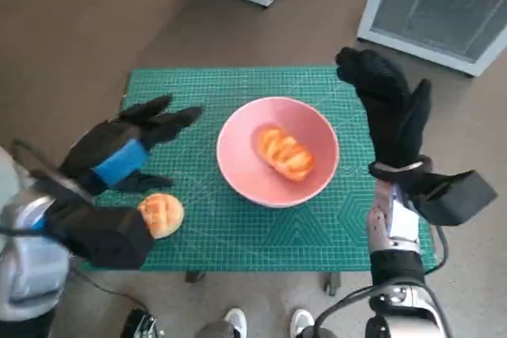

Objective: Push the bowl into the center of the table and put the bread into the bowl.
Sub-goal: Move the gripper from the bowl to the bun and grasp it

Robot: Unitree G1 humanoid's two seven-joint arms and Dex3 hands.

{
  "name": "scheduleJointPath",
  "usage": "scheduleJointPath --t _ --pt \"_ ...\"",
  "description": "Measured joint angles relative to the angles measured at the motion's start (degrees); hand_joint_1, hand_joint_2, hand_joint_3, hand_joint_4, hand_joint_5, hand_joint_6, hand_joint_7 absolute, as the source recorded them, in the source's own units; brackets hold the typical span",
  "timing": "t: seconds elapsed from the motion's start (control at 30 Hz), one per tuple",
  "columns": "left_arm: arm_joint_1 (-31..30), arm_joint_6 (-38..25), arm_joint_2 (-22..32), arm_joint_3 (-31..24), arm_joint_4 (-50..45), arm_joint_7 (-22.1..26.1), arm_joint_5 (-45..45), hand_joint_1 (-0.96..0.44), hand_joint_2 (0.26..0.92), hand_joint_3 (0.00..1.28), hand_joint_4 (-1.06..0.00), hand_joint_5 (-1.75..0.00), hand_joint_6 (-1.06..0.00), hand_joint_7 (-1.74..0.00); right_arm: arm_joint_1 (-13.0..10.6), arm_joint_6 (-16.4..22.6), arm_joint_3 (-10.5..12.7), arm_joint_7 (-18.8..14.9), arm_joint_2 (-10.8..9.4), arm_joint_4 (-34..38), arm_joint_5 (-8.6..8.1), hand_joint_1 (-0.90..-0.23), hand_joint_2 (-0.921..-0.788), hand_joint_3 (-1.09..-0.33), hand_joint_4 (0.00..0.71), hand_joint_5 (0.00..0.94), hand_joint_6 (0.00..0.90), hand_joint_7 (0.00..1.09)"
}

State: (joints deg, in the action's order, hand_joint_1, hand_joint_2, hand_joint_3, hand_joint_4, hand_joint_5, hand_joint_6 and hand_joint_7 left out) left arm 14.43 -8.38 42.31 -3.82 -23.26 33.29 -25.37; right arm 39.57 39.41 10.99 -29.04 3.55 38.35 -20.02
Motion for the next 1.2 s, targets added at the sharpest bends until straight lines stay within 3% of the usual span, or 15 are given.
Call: scheduleJointPath --t 0.53,1.2 --pt "-7.65 -9.28 4.74 -2.28 -7.27 8.92 1.03 0.06 0.717 0.00 -0.13 0.00 -0.28 0.00 0.60 -1.09 -0.04 -0.94 -0.61 0.42 -0.08 -0.676 -0.921 -0.722 0.233 0.002 0.145 0.44" --pt "-9.13 -12.65 5.18 6.36 -5.16 9.89 -4.23 0.00 0.719 0.00 -0.11 0.00 -0.24 0.00 0.91 -1.42 0.04 -2.16 -0.47 0.77 -0.07 -0.668 -0.921 -0.732 0.234 0.002 0.144 0.45"
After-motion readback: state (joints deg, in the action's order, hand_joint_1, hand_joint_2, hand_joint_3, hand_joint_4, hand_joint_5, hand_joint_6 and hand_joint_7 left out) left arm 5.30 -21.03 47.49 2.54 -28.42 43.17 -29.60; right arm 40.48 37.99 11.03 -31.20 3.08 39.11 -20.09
